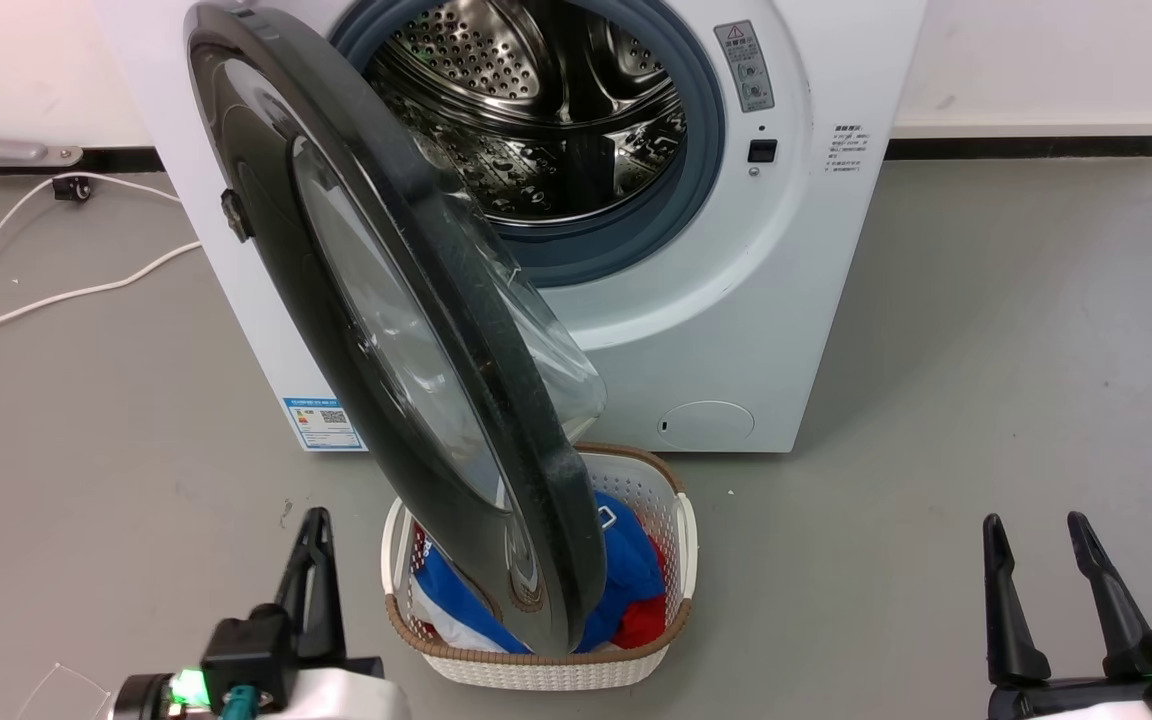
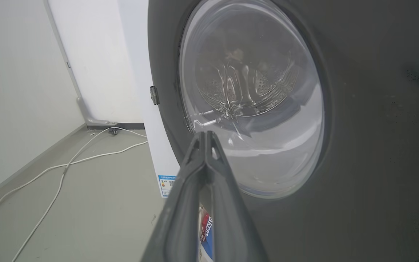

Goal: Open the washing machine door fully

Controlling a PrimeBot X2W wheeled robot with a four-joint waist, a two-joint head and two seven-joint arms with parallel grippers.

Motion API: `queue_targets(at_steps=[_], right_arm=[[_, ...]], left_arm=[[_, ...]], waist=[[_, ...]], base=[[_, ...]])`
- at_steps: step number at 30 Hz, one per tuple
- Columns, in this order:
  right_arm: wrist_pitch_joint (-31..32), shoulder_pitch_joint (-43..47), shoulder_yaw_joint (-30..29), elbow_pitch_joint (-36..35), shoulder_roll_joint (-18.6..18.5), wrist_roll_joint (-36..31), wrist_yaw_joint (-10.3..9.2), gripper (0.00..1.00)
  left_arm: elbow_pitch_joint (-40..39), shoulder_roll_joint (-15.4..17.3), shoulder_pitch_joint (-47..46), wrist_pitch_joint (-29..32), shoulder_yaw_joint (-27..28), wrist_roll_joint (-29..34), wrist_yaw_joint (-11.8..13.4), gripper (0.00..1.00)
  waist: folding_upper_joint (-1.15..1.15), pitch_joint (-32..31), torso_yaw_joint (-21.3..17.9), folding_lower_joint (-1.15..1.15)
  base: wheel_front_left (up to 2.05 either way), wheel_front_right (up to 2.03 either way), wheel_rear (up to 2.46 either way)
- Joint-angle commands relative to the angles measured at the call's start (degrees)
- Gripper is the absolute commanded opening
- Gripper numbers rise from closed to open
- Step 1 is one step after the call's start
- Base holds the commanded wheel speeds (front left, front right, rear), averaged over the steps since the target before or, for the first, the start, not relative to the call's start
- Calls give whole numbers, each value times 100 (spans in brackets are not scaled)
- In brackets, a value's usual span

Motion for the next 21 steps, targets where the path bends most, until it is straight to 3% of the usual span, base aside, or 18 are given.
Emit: queue_targets(at_steps=[1, 4, 11, 21], right_arm=[[-12, -26, 6, 12, 19, 12, -1, 100], [-12, -48, -3, 3, 19, 27, -1, 100], [-12, -108, 17, -9, 19, -5, -1, 100], [-12, -156, 119, 22, 19, -9, -1, 100]], left_arm=[[-32, -4, -28, -16, 23, -24, -9, 0], [-201, -6, -198, -16, 136, -133, 22, 0], [-1629, -7, -780, -15, 64, 203, -89, 0], [-2710, -5, -1303, -14, -902, 380, -349, 0]], waist=[[0, 3, -1, 0], [0, 12, 10, 0], [0, 53, -1, 0], [0, 112, -45, 0]], base=[[0, 0, 0], [0, 0, 0], [0, 0, 0], [0, 0, 0]])
